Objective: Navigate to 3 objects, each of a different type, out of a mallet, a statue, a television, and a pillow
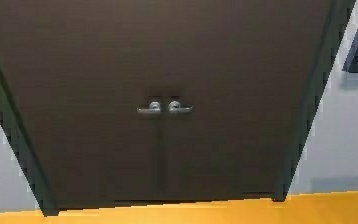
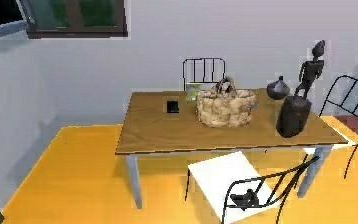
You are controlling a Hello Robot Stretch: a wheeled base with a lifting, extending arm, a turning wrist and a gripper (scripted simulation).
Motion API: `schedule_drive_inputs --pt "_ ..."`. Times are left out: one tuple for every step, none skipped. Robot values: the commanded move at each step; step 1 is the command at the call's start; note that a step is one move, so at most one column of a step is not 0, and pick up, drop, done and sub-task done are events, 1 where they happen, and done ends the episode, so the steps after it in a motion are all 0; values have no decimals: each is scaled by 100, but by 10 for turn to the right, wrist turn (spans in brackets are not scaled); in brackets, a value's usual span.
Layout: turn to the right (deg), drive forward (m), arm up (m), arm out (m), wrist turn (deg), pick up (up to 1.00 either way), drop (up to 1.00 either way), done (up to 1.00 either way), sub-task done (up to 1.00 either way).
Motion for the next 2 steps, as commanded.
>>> schedule_drive_inputs --pt "300 0 0 0 0 0 0 0 0" --pt "0 55 0 0 0 0 0 0 0"
